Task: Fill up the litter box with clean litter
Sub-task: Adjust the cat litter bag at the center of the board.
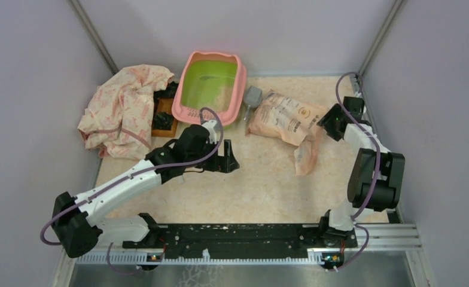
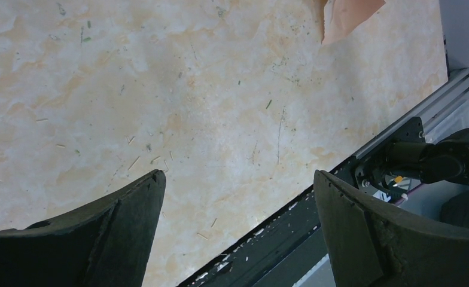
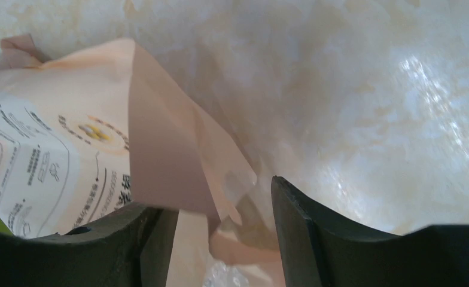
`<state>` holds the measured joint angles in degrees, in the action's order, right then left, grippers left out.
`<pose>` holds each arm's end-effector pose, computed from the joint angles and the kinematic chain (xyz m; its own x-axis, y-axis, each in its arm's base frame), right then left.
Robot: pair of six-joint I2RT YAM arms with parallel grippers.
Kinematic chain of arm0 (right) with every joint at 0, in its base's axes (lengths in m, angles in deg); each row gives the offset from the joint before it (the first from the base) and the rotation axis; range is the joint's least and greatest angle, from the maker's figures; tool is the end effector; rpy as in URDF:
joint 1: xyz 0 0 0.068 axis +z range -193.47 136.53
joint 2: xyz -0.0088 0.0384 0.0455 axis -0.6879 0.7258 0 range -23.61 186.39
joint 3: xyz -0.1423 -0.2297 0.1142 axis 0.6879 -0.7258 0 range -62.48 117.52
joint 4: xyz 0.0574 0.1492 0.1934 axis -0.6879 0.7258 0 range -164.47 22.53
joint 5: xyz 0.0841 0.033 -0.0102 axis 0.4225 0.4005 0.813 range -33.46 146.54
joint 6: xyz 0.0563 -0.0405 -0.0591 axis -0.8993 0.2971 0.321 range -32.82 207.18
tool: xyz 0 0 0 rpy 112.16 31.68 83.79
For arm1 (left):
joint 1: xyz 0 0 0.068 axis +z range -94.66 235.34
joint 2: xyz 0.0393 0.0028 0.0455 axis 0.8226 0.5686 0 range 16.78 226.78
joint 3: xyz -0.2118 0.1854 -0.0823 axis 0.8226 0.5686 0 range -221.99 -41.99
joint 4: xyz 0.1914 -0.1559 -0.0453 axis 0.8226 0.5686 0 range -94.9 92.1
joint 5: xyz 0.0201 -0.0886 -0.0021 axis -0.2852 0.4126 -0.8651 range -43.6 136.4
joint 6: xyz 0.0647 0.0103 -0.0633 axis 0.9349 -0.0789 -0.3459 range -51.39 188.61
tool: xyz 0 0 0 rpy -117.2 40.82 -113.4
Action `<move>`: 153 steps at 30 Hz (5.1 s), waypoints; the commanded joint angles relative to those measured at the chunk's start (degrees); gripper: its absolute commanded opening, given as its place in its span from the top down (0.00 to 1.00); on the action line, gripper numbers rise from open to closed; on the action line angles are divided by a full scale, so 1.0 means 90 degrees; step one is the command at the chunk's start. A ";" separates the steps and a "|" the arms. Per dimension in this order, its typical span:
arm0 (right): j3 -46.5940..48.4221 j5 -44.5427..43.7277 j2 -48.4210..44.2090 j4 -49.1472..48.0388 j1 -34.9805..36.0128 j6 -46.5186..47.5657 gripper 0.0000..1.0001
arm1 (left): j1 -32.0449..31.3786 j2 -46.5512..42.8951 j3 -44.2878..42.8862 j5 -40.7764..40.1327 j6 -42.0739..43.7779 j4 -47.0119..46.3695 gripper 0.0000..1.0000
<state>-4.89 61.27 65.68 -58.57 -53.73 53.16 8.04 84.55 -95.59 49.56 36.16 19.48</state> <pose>0.3472 -0.0561 0.2121 -0.5336 0.6632 -0.5248 0.5084 0.7474 0.4277 0.1833 -0.2052 0.2814 -0.7661 0.0402 -0.6415 0.4172 0.7903 -0.4487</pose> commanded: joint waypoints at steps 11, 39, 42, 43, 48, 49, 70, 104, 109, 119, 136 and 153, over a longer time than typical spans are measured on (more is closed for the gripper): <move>0.0862 0.0762 0.1180 -0.1711 -0.0080 -0.0192 0.51 | -0.0211 0.0048 -0.0263 -0.0281 -0.0090 -0.0014 0.01; 0.0980 0.2450 -0.2709 0.0890 0.0572 0.0374 1.00 | -0.0869 -0.0298 0.0604 -0.0795 -0.0640 -0.0755 0.01; 0.0755 0.2170 -0.2887 0.1151 0.0603 0.0570 1.00 | -0.0909 -0.0069 0.0481 -0.0781 -0.0629 -0.0931 0.01; 0.0664 0.2068 -0.2919 0.1214 0.0603 0.0621 1.00 | -0.0939 0.0013 0.0416 -0.0788 -0.0631 -0.0966 0.01; -0.0067 0.1833 -0.3174 0.1097 0.0603 0.0593 1.00 | -0.1120 0.0413 0.0133 -0.0770 -0.0594 -0.1235 0.01; -0.0201 0.1770 -0.3245 0.1062 0.0603 0.0566 1.00 | -0.1150 0.0521 0.0068 -0.0741 -0.0581 -0.1282 0.01; -0.1120 0.0977 -0.3779 0.2150 0.0255 -0.0501 0.35 | -0.1328 0.2944 -0.1608 -0.0757 -0.2297 -0.2159 0.01; -0.2708 0.1371 -0.1960 -0.2591 -0.0481 -0.1340 0.39 | -0.1148 0.4847 -0.1919 -0.1827 -0.4773 -0.3783 0.01; -0.2723 0.1376 -0.1701 -0.2693 -0.0481 -0.1262 0.46 | -0.1149 0.5192 -0.2092 -0.1863 -0.5270 -0.3759 0.01; -0.2758 0.1532 -0.1691 -0.2829 -0.0530 -0.1264 0.61 | -0.1023 0.5085 -0.1566 -0.2189 -0.5657 -0.3687 0.36; -0.2781 0.1755 -0.1852 -0.2448 -0.0530 -0.0897 0.82 | -0.0671 0.4292 -0.1446 -0.2052 -0.5021 -0.3183 1.00; -0.2132 0.3120 -0.4675 -0.0318 -0.0493 -0.0203 1.00 | -0.0681 0.1391 -0.0197 -0.2253 -0.4247 -0.2226 1.00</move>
<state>-27.73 87.85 28.96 -61.63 -57.71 50.56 1.43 102.93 -98.44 32.93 -4.53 -3.51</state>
